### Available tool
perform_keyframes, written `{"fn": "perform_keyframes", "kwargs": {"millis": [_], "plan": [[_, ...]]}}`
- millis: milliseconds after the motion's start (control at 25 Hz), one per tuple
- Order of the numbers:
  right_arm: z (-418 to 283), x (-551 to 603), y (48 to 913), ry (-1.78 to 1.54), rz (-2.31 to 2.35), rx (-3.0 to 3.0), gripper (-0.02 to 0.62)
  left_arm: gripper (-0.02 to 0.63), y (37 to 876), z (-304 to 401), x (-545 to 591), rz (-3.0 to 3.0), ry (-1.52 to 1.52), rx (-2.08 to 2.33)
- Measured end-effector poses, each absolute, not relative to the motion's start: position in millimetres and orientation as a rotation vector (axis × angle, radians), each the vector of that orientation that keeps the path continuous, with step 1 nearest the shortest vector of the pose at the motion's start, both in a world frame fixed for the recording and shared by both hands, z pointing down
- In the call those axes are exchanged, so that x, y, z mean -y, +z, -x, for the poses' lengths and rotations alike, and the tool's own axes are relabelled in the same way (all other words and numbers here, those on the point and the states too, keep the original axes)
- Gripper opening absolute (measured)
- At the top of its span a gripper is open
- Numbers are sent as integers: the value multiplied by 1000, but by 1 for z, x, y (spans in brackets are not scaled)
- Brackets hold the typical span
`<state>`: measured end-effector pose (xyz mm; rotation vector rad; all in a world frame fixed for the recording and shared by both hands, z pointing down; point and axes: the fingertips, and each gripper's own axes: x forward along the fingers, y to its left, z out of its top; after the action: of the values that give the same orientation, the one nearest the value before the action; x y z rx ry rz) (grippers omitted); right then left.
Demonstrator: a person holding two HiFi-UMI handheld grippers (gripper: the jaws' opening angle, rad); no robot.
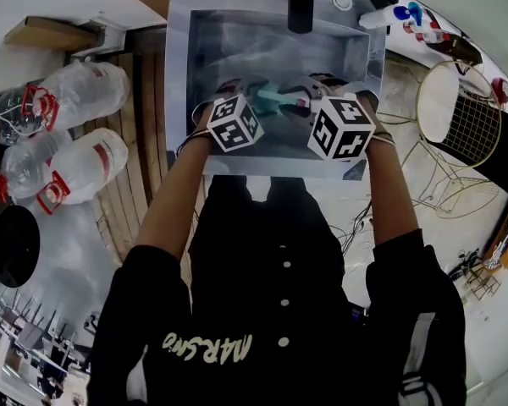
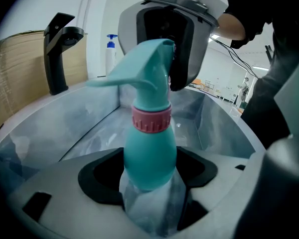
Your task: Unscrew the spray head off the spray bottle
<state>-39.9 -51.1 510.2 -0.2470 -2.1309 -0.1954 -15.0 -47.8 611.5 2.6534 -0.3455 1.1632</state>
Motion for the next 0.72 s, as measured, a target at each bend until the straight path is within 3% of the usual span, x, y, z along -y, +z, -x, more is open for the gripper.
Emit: {"fn": "perform_keyframes", "kwargs": {"millis": [720], "plan": [[30, 49, 511, -418, 517, 2046, 140, 328, 611, 14, 44, -2701, 1170, 278]]}}
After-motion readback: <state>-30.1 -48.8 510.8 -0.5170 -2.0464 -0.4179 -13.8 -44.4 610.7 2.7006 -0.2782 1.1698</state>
